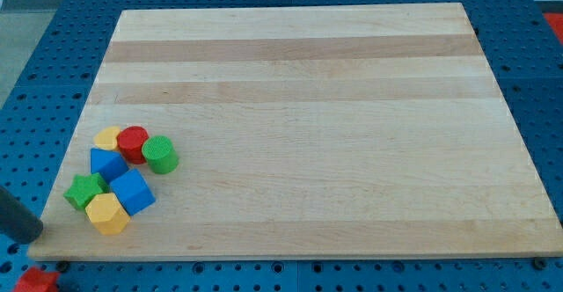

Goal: Push the blue cubeyellow hexagon into the green circle

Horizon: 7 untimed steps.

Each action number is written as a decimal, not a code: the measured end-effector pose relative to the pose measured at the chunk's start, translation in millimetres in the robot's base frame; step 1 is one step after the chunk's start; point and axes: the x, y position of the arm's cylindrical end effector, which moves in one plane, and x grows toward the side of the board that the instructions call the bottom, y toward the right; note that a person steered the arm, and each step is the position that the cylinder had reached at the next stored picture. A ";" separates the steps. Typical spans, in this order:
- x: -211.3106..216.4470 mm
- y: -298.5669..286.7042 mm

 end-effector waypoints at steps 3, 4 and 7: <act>6.9 94.4; -22.1 100.3; -6.6 121.8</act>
